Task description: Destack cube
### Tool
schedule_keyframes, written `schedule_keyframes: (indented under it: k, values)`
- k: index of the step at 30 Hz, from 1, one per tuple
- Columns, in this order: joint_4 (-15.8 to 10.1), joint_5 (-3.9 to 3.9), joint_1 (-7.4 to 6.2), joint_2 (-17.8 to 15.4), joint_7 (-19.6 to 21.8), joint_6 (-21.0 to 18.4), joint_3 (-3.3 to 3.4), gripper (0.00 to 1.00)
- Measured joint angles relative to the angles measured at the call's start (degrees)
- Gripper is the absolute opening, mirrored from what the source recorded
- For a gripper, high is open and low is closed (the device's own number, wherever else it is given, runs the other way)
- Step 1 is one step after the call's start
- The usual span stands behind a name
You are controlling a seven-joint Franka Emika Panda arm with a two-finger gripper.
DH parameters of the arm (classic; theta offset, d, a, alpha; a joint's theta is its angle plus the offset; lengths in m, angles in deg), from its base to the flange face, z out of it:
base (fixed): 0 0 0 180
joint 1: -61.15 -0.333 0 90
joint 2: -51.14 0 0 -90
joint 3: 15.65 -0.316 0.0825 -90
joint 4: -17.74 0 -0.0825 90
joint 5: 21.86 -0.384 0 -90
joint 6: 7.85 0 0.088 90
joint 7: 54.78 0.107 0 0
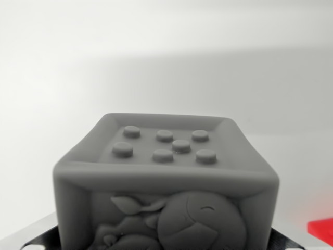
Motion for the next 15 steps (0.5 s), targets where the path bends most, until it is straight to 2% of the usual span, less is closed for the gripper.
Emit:
schedule_keyframes:
  k: [15]
  values:
    - [3.3,0.00,-1.73,3.3,3.7,0.0,-0.42,0.00]
